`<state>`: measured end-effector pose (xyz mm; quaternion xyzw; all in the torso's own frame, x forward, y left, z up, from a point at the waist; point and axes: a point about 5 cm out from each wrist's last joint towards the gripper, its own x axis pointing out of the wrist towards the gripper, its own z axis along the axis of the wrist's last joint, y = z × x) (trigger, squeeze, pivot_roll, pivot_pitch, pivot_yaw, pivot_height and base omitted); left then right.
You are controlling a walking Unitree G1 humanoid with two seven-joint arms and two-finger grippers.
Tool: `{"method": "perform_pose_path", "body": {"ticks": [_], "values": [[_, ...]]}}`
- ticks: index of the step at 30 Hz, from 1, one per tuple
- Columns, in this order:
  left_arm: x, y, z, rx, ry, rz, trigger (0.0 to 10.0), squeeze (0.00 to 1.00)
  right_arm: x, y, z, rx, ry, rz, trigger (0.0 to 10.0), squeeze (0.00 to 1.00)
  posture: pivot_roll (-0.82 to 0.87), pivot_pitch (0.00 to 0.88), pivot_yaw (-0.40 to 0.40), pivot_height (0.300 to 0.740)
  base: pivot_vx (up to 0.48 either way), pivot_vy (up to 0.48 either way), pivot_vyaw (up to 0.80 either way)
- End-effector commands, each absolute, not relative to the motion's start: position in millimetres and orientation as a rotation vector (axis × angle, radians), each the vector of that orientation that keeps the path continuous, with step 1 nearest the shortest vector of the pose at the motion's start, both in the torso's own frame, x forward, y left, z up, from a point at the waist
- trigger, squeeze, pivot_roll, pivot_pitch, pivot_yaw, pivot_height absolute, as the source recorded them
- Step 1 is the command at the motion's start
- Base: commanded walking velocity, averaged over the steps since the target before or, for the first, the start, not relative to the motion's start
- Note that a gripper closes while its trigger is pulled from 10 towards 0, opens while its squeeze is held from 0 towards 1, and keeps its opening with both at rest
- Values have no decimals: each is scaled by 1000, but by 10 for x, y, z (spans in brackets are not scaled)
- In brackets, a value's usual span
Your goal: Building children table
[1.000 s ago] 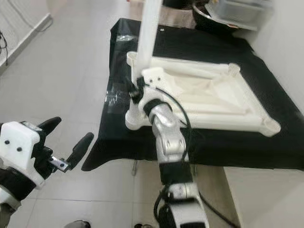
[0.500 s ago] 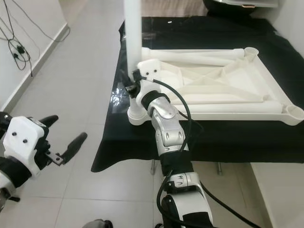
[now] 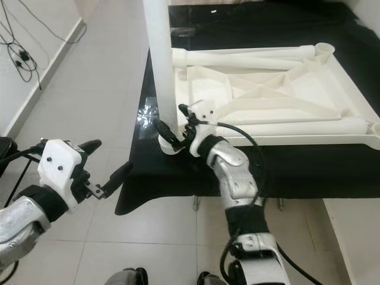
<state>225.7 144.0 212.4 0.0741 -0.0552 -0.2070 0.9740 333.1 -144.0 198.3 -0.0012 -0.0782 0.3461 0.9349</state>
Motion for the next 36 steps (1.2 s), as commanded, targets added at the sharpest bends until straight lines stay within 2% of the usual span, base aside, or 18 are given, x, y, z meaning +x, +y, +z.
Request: {"method": "perform_pose_path", "body": {"ticks": [1, 5, 18, 20, 25, 29, 36], "values": [[2306, 1459, 1922, 151, -43, -382, 10000, 0, 3183, -1604, 1951, 56, -154, 701, 10000, 0, 171, 197, 41, 740, 0, 0, 0], [2364, 1406, 1827, 133, -23, -403, 10000, 0, 2987, -1673, 1896, 108, -148, 694, 10000, 0, 144, 187, 51, 740, 0, 0, 0], [2383, 1387, 1817, 128, -23, -406, 10000, 0, 2942, -1667, 1887, 129, -150, 687, 10000, 0, 142, 185, 52, 740, 0, 0, 0], [2471, 1329, 1774, 152, -24, -419, 10000, 0, 2869, -1455, 1701, 192, -120, 541, 10000, 0, 110, 127, 43, 740, 0, 480, 0], [2515, 1308, 1762, 190, -43, -433, 10000, 0, 2884, -1390, 1660, 202, -119, 463, 10000, 0, 111, 96, 39, 740, 0, 192, -100], [2517, 1285, 1770, 201, -65, -454, 10000, 0, 2978, -1456, 1723, 200, -139, 425, 10000, 0, 115, 82, 34, 740, 0, 0, -800], [2512, 1238, 1754, 190, -83, -467, 10000, 0, 3058, -1623, 1915, 190, -185, 402, 10000, 0, 121, 84, 26, 740, 0, 0, -229]]}}
